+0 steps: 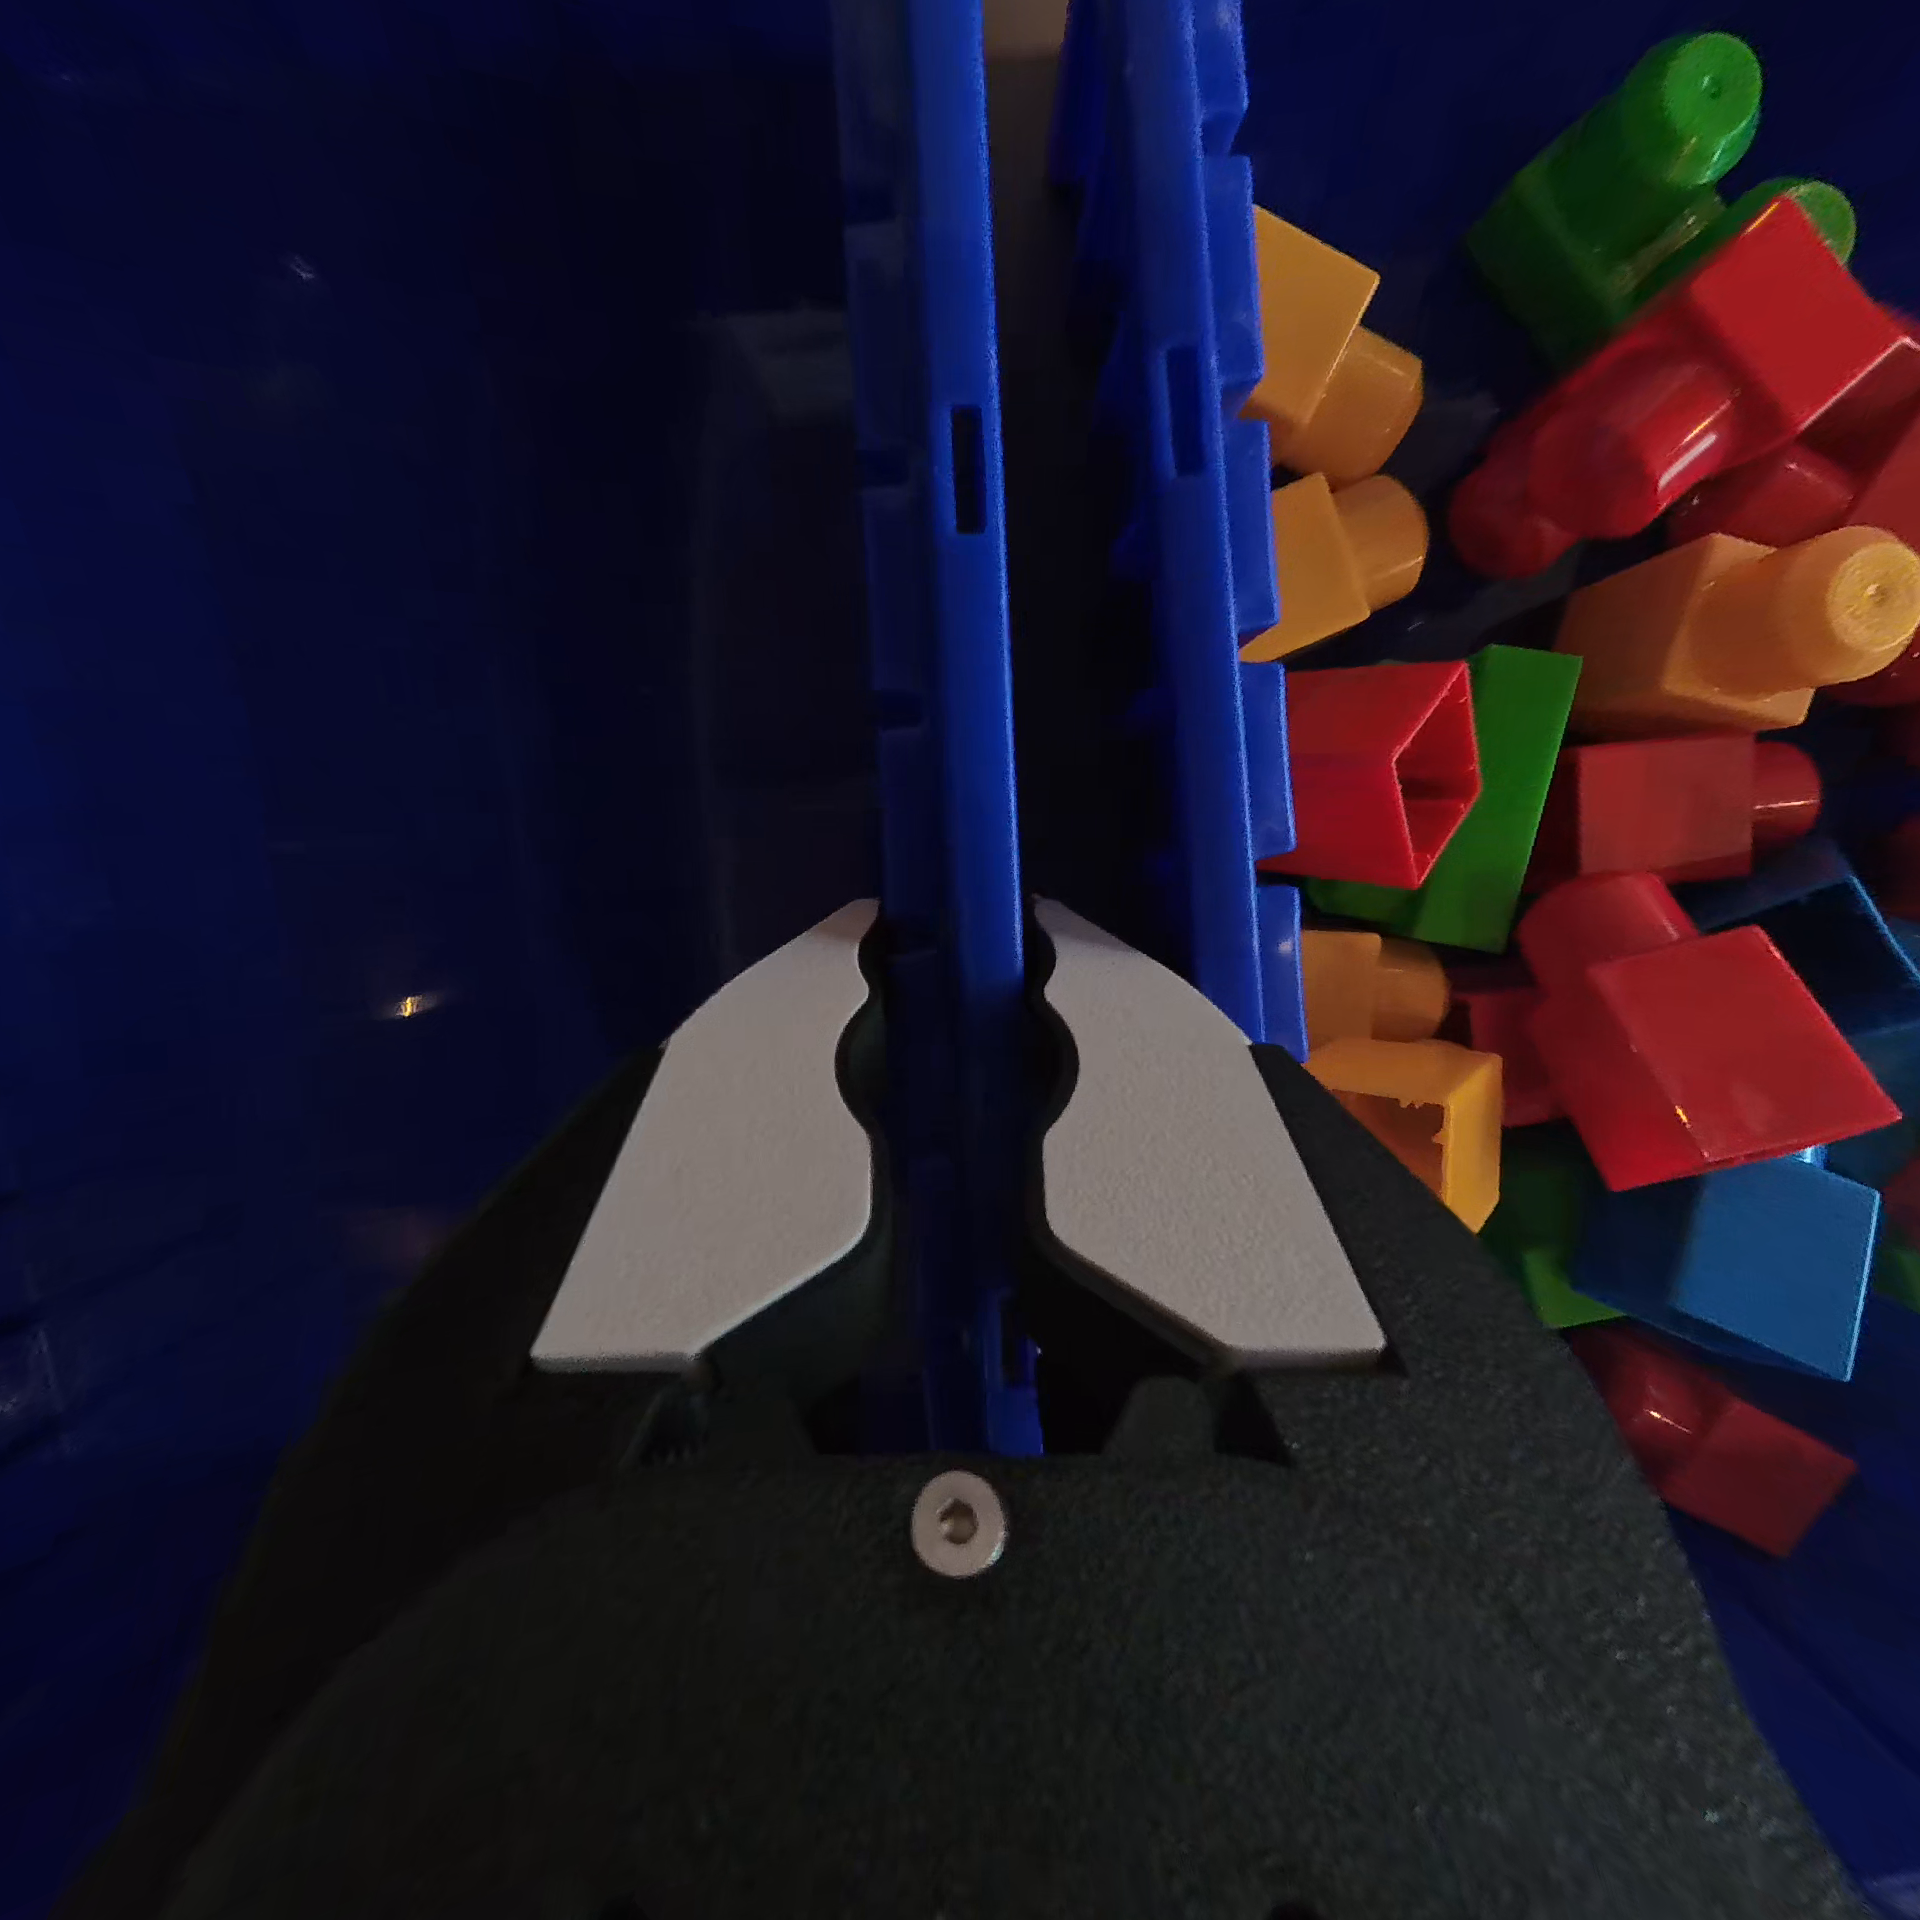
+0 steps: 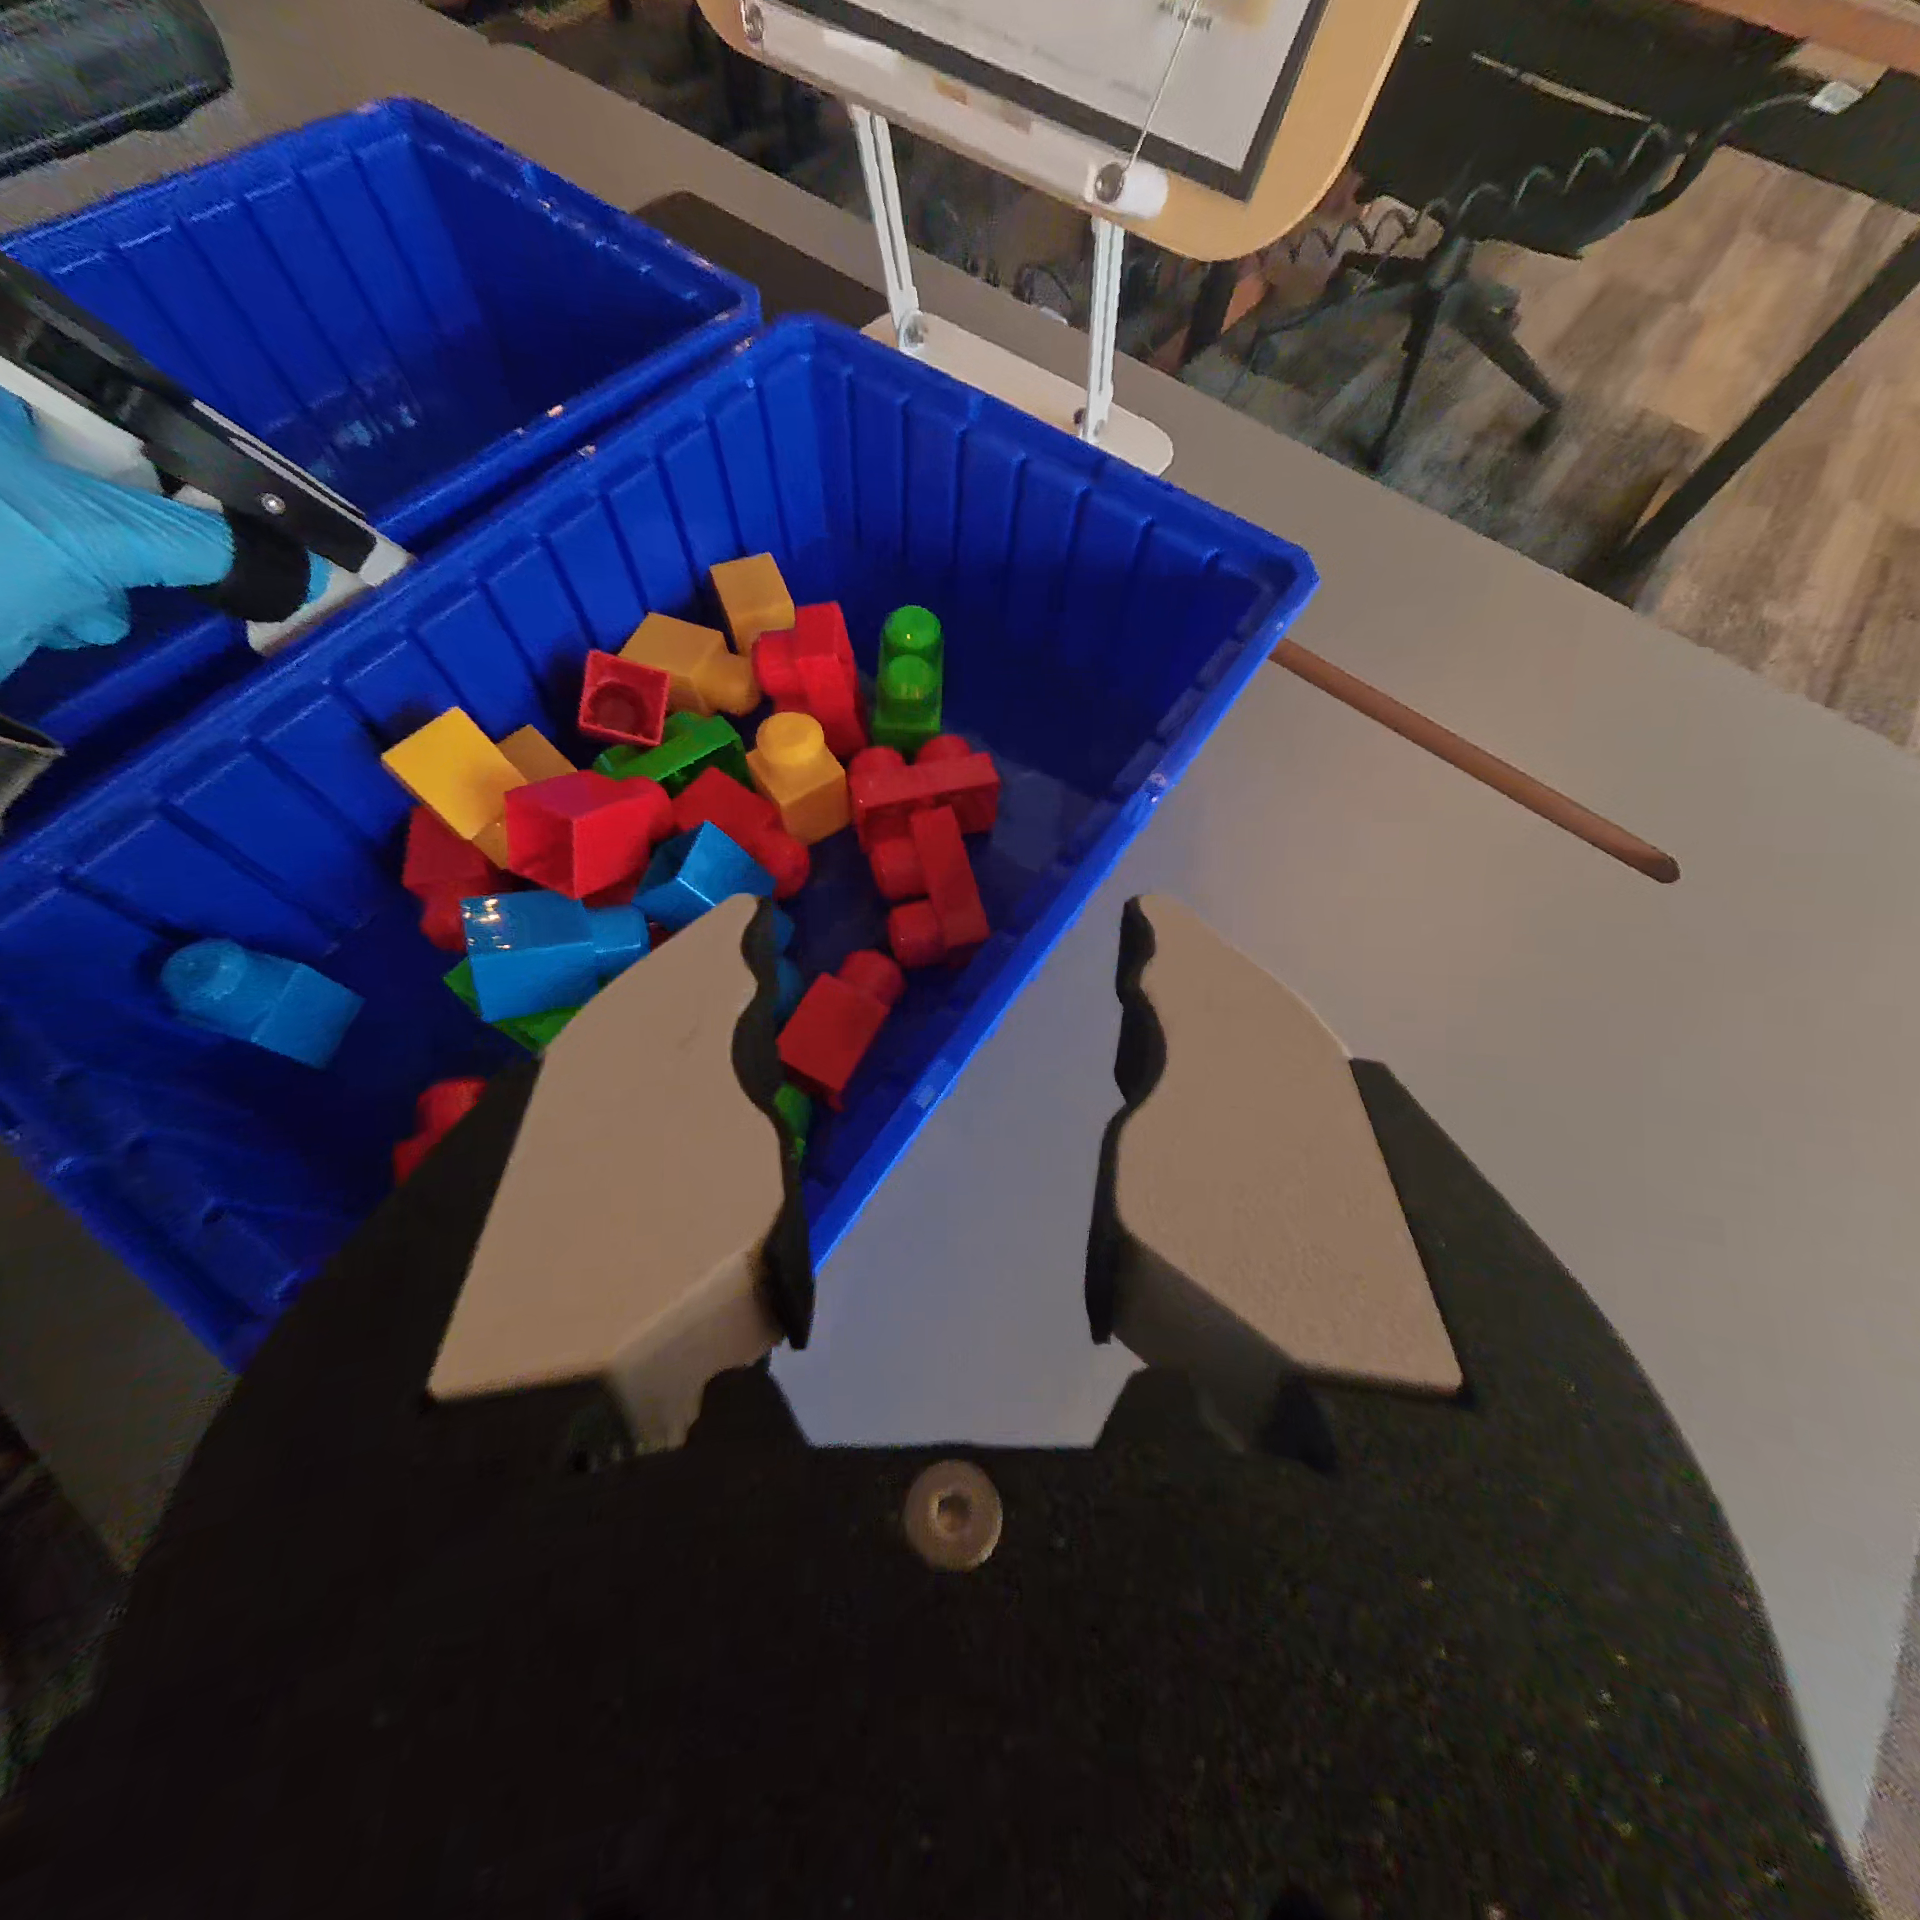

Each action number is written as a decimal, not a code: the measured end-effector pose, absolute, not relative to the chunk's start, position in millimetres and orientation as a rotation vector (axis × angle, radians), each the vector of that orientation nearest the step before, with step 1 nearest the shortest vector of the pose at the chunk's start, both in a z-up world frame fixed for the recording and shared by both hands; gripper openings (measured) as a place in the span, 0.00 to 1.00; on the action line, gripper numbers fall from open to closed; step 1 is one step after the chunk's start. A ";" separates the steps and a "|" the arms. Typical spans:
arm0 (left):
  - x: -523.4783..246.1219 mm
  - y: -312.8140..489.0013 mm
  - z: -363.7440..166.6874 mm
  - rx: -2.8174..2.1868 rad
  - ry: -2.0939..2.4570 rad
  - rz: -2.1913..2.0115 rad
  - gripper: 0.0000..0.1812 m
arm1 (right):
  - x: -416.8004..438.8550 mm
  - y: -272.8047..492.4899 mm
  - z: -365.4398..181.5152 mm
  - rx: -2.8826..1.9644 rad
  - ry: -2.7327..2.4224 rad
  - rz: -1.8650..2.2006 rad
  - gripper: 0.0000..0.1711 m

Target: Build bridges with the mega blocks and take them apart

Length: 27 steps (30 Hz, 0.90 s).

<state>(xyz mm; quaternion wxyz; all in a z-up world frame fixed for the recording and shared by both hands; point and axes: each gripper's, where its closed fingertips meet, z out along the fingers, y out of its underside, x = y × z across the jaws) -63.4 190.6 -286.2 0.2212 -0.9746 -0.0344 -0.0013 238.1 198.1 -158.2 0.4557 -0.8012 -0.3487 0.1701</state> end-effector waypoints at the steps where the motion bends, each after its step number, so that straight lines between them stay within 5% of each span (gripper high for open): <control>1: -63.3 190.5 -286.3 -2.696 -0.103 -0.005 0.12 | 237.4 197.6 -159.1 -1.979 -0.858 0.424 0.37; 14: -59.8 182.5 -264.7 -2.584 -0.042 -0.198 0.13 | 240.1 198.1 -150.5 -1.907 -0.775 0.465 0.39; 27: -23.5 161.7 -217.3 -2.496 0.102 -0.385 0.15 | 219.7 213.7 -211.1 -2.271 -0.734 0.682 0.35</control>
